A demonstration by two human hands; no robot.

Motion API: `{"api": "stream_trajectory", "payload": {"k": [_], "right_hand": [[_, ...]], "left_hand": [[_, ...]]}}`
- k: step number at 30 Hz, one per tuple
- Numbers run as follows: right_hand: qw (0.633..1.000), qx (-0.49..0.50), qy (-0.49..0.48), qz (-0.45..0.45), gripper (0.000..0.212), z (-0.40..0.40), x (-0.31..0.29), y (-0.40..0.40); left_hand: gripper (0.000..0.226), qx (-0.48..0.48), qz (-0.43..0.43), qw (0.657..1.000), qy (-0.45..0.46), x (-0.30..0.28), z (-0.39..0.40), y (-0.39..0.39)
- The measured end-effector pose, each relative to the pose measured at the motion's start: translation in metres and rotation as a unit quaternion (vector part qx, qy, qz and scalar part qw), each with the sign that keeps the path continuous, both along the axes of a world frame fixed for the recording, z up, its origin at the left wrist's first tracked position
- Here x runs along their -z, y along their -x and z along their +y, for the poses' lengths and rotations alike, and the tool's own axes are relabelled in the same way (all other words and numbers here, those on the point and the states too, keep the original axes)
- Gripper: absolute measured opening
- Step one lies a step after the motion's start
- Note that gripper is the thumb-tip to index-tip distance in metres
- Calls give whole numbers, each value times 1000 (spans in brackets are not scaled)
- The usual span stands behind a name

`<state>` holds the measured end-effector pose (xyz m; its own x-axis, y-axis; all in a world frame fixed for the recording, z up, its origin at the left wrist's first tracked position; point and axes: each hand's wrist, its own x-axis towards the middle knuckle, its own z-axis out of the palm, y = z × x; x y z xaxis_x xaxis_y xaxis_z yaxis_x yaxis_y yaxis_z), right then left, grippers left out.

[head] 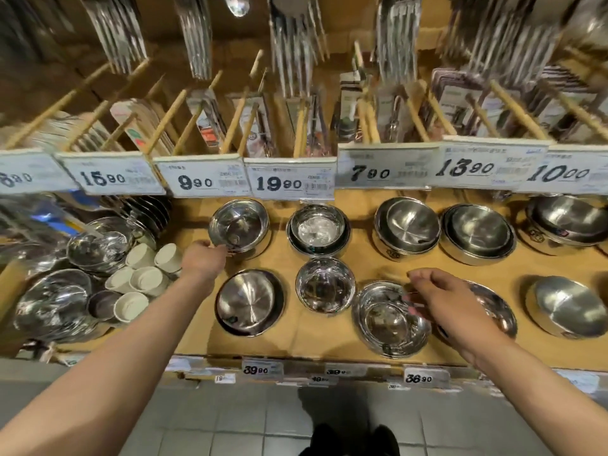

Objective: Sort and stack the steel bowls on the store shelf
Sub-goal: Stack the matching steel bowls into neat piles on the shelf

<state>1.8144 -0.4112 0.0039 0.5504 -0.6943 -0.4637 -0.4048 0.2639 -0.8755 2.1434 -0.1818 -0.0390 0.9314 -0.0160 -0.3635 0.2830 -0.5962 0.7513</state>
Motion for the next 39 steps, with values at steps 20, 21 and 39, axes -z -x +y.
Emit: {"api": "stream_trajectory", "payload": {"k": [20, 21, 39], "right_hand": [[999, 22, -34, 21, 17, -2, 23, -18], [999, 24, -36, 22, 17, -2, 22, -18], [997, 56, -47, -39, 12, 4, 9, 11]], "left_hand": [[33, -61, 64, 996, -16, 21, -14, -41], [25, -62, 92, 994, 10, 17, -15, -43], [34, 53, 75, 982, 167, -57, -40, 45]]}}
